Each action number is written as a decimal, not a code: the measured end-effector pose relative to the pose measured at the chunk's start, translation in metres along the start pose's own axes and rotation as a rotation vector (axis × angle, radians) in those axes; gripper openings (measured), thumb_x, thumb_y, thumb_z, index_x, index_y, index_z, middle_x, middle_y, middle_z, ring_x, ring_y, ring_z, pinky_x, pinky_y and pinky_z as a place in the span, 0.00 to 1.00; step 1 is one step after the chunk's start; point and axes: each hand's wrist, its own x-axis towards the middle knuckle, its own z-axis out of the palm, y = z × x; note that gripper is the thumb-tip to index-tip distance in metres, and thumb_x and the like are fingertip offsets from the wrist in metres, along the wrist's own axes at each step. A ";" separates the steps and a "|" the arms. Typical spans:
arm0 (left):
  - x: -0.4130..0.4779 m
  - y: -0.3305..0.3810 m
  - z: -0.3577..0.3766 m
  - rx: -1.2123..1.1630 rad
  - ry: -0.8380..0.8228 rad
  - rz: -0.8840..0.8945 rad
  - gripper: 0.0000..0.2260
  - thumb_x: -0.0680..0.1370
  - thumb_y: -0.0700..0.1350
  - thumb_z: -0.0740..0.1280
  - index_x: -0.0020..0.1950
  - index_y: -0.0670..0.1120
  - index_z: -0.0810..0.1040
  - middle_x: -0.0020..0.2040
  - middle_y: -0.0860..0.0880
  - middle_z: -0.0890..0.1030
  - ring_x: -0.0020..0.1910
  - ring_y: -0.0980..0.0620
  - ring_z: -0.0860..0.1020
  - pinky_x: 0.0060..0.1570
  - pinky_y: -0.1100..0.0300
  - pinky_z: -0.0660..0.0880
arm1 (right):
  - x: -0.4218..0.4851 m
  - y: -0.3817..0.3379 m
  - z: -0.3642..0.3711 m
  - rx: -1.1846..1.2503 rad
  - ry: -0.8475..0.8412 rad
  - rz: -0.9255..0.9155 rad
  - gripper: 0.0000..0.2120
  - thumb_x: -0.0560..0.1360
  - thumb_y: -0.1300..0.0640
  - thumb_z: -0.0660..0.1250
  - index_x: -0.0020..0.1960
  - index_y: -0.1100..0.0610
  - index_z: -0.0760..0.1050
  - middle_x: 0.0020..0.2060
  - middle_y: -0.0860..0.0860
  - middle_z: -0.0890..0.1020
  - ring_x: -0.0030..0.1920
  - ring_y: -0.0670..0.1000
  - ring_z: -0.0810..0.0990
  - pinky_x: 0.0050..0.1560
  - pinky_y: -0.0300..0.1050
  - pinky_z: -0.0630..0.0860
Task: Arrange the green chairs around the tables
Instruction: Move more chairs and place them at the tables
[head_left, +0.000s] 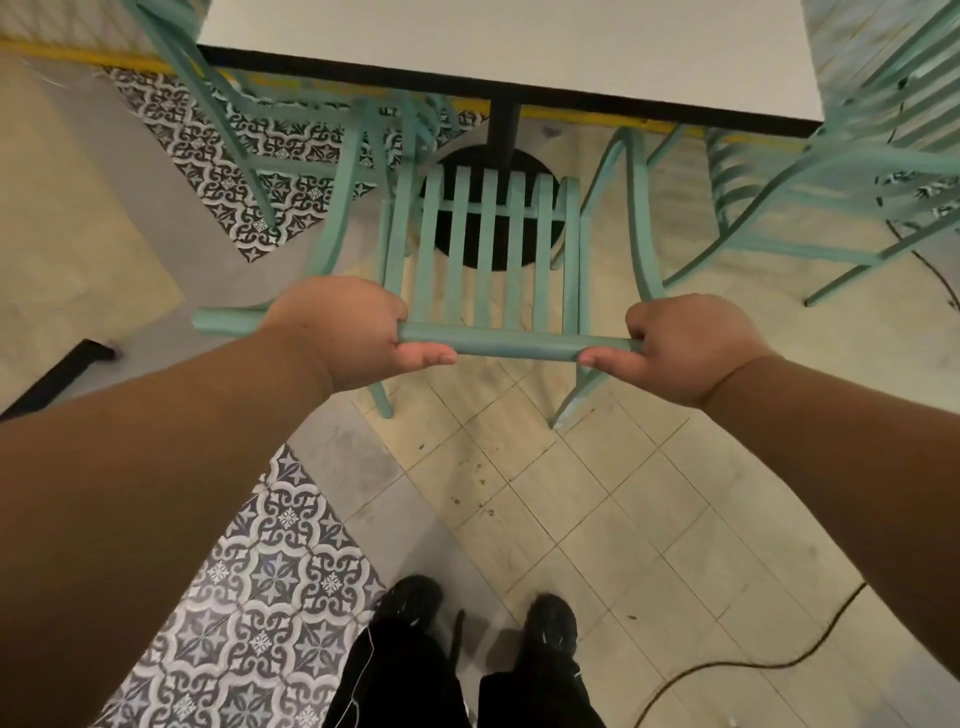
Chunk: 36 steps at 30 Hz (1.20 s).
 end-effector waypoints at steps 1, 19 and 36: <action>0.004 -0.004 0.000 0.006 0.006 0.002 0.46 0.61 0.86 0.33 0.33 0.51 0.74 0.30 0.51 0.76 0.29 0.52 0.75 0.27 0.56 0.73 | 0.007 0.001 -0.001 -0.001 0.012 -0.001 0.49 0.59 0.12 0.31 0.35 0.53 0.69 0.26 0.50 0.75 0.27 0.51 0.74 0.27 0.44 0.67; 0.046 -0.032 -0.010 0.149 0.007 -0.026 0.44 0.63 0.84 0.31 0.32 0.52 0.72 0.29 0.53 0.75 0.27 0.55 0.74 0.24 0.61 0.67 | 0.049 0.012 -0.006 -0.005 0.049 0.022 0.46 0.63 0.13 0.35 0.34 0.52 0.70 0.26 0.48 0.74 0.26 0.49 0.74 0.26 0.44 0.69; -0.026 0.033 -0.124 -0.116 0.193 -0.163 0.39 0.76 0.72 0.51 0.82 0.52 0.57 0.80 0.46 0.65 0.79 0.41 0.61 0.74 0.37 0.61 | -0.059 -0.032 -0.078 0.135 0.163 0.358 0.44 0.75 0.27 0.48 0.81 0.55 0.58 0.77 0.58 0.67 0.79 0.63 0.59 0.78 0.63 0.57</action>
